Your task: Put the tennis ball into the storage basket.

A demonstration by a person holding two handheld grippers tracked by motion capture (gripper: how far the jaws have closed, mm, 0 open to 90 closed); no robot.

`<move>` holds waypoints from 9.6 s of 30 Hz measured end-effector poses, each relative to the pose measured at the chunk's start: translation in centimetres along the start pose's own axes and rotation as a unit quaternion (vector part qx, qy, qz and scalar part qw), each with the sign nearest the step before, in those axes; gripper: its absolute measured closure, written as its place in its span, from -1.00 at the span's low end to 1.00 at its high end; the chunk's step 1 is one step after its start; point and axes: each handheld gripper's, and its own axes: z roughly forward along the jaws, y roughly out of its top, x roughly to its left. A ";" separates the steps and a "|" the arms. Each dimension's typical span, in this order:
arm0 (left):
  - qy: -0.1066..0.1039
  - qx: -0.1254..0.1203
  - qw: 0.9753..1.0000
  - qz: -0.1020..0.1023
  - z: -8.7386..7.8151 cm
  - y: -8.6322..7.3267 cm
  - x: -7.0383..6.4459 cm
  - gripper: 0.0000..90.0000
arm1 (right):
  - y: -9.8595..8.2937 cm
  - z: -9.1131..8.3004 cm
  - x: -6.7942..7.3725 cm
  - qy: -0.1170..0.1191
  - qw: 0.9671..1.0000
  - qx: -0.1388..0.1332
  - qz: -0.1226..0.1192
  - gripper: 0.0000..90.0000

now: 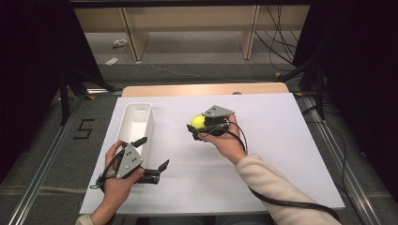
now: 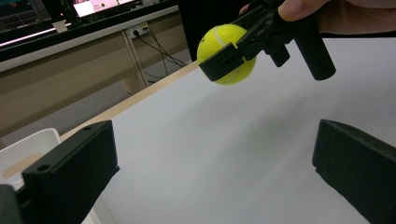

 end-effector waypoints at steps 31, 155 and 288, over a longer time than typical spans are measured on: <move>-0.002 -0.001 1.000 0.002 0.0 0.1 -0.1 -1.00 | 0.1 0.3 1.3 0.017 1.000 0.002 -0.007 -0.41; -0.005 -0.004 1.000 0.006 -0.2 0.2 -0.2 -1.00 | 4.7 3.9 5.2 0.051 0.998 -0.005 -0.030 -0.41; -0.014 0.002 1.000 0.010 -0.1 0.1 -0.5 -1.00 | 10.0 12.2 10.5 0.095 0.994 0.023 -0.055 -0.41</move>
